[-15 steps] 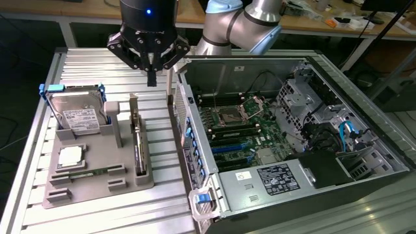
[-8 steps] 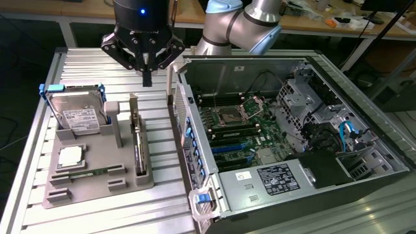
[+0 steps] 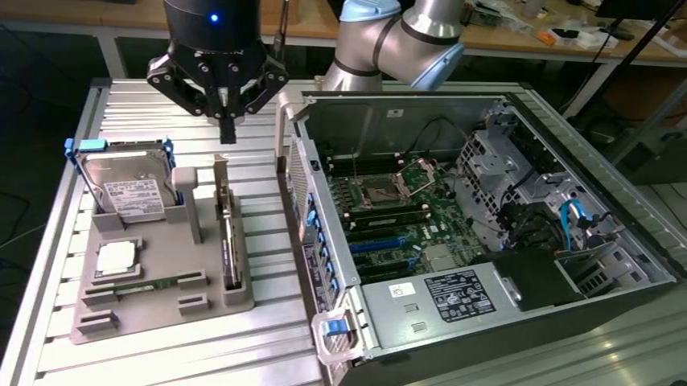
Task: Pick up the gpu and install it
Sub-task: 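Reach for the gpu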
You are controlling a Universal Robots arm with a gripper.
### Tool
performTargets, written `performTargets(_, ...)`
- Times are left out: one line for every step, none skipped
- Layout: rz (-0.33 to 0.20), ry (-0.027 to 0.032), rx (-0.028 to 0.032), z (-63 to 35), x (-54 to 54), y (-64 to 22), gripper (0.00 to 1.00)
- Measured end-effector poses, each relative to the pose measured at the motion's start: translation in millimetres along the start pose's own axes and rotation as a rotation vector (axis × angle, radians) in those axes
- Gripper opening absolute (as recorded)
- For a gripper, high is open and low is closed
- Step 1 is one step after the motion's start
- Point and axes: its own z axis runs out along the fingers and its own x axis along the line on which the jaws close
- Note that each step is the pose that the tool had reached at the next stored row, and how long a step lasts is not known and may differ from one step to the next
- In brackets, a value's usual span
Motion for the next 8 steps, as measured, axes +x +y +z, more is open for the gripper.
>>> performTargets(-0.001, 0.0001, 0.0, -0.1, 2.6, 0.0, 0.11)
performTargets(-0.002, 0.0001, -0.0001, -0.1, 5.4, 0.1, 0.11)
performTargets(-0.003, 0.0002, -0.0001, -0.2, 8.3, 0.1, 0.11)
performTargets(-0.004, 0.0002, -0.0001, -0.3, 11.0, -0.2, 0.11)
performTargets(-0.005, 0.0003, 0.0, -0.4, 13.7, -0.7, 0.11)
performTargets(-0.005, 0.0003, 0.0, -0.5, 16.0, -1.4, 0.11)
performTargets(-0.005, 0.0003, -0.0001, -0.6, 18.0, -2.2, 0.11)
performTargets(-0.005, 0.0002, -0.0001, -0.6, 19.3, -3.2, 0.11)
